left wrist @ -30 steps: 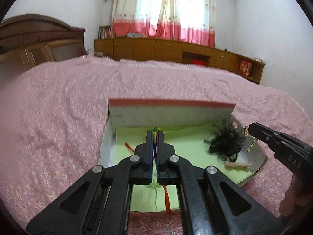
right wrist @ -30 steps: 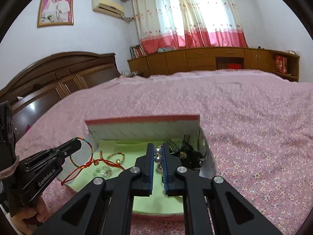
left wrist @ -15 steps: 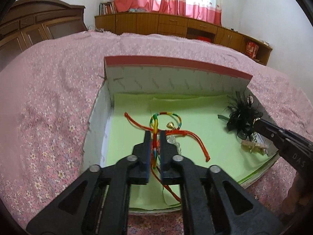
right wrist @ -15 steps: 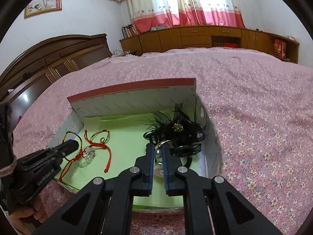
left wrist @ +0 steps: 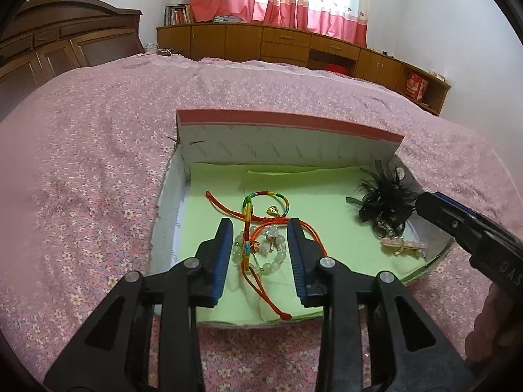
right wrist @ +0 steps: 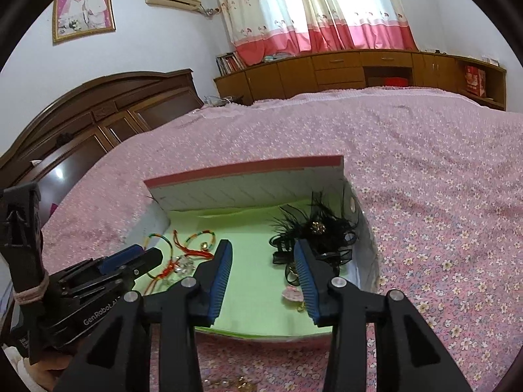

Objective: Organize jewelry
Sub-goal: 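Open both grippers to release the rainbow bracelet and pearl earrings into the box, then move both grippers back to the jewelry lying on the bedspread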

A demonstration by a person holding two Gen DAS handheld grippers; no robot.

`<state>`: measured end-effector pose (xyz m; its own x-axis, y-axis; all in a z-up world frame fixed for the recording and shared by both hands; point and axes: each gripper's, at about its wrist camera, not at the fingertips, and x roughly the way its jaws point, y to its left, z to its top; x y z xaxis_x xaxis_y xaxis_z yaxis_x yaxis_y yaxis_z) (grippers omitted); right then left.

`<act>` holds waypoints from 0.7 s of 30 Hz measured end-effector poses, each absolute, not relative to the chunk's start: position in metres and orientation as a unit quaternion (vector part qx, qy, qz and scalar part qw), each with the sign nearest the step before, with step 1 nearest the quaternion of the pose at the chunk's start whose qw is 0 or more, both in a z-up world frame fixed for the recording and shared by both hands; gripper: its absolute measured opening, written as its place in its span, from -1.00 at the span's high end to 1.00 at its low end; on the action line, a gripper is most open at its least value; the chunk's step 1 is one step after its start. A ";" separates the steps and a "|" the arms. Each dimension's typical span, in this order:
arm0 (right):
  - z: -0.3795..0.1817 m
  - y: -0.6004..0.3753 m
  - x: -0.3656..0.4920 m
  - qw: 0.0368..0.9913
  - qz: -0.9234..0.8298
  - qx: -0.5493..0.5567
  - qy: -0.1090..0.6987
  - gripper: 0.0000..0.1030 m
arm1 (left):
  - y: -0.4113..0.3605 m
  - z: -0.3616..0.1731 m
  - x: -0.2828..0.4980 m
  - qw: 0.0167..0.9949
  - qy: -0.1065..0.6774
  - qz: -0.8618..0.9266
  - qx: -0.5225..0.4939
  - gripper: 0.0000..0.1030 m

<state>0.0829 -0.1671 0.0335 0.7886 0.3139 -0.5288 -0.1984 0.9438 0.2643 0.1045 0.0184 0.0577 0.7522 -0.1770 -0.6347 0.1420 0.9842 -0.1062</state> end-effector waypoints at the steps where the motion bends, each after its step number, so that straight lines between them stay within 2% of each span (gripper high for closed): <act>1: 0.036 -0.167 0.080 0.941 0.138 0.099 0.293 0.17 | 0.021 0.060 0.104 0.936 0.340 -0.085 -0.027 0.49; 21: 0.063 -0.187 0.020 0.945 0.136 0.113 0.277 0.14 | 0.016 0.078 0.060 0.929 0.351 -0.117 -0.026 0.48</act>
